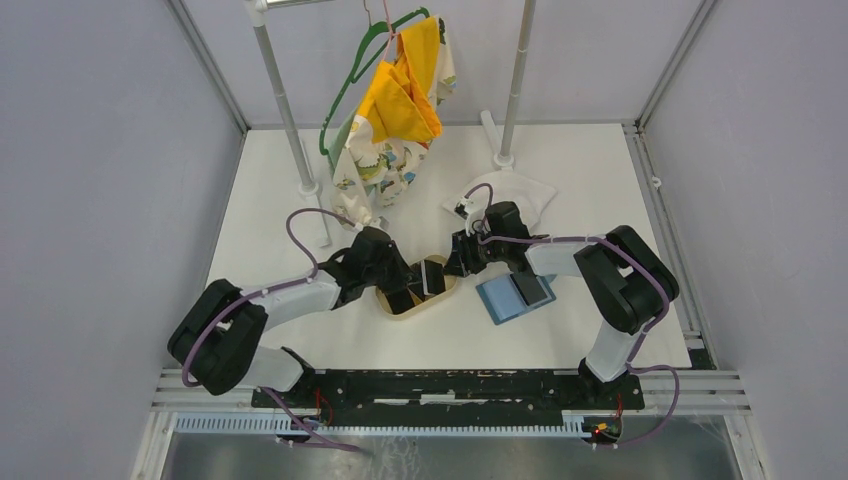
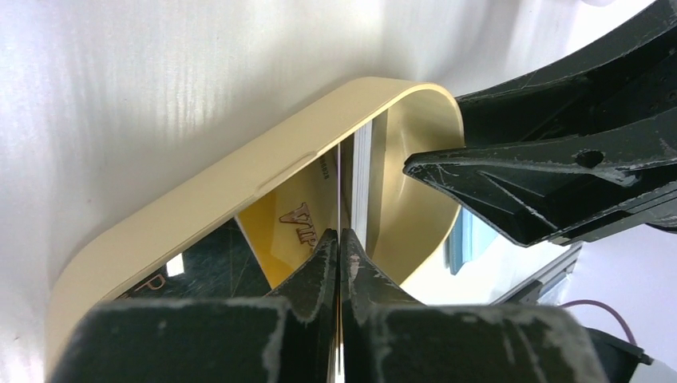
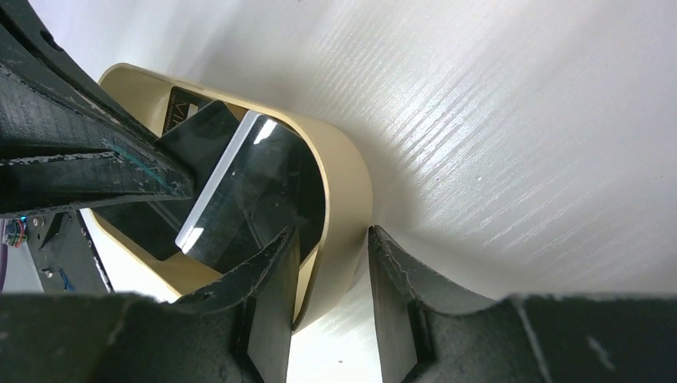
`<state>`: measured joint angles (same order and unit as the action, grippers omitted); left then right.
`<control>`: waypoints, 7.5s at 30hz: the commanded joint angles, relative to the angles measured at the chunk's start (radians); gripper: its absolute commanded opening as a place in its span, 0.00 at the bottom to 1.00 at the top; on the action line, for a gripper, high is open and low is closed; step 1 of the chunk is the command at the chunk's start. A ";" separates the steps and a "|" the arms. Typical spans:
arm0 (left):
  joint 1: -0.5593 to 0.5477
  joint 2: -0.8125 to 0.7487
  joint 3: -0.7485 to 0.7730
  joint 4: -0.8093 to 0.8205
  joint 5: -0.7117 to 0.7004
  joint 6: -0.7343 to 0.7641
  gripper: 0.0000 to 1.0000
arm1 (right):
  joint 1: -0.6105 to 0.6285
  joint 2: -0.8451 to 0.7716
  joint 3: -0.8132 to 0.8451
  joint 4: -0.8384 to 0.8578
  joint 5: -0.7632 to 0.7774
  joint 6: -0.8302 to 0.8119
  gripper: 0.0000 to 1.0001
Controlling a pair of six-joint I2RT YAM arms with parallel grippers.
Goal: Put the credit cards into the card holder
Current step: Pick up the credit card from the storage box, then insert the credit card into the card holder.
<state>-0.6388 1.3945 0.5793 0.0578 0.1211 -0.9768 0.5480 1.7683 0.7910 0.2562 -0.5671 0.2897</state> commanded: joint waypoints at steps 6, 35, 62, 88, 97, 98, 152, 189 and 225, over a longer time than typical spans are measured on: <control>0.004 -0.149 0.041 -0.210 -0.118 0.164 0.02 | 0.003 -0.090 0.047 -0.056 0.018 -0.142 0.46; -0.020 -0.323 -0.113 0.713 0.161 0.225 0.02 | -0.065 -0.548 -0.185 0.171 -0.568 -0.304 0.98; -0.128 -0.061 -0.023 1.060 0.186 0.087 0.02 | -0.106 -0.523 -0.330 0.822 -0.410 0.578 0.31; -0.114 -0.263 0.155 0.261 0.359 0.523 0.03 | -0.106 -0.538 -0.166 0.175 -0.666 -0.171 0.00; -0.114 -0.267 0.091 0.359 0.361 0.474 0.02 | -0.143 -0.553 -0.097 0.049 -0.681 -0.250 0.45; -0.115 -0.267 0.077 0.384 0.361 0.460 0.02 | -0.150 -0.556 -0.100 0.090 -0.686 -0.211 0.46; -0.526 0.369 0.439 0.137 -0.309 0.342 0.48 | -0.587 -0.075 0.273 -1.279 -0.429 -1.178 0.00; -0.526 0.493 0.487 -0.053 -0.473 0.329 0.11 | -0.654 -0.092 0.083 -0.808 -0.312 -0.747 0.00; -0.527 0.491 0.495 -0.046 -0.448 0.336 0.10 | -0.521 -0.057 0.132 -0.907 -0.126 -0.789 0.02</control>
<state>-1.1629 1.8893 1.0668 0.0223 -0.3206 -0.6369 -0.0048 1.6970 0.8951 -0.6510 -0.7971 -0.4717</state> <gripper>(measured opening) 0.108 0.015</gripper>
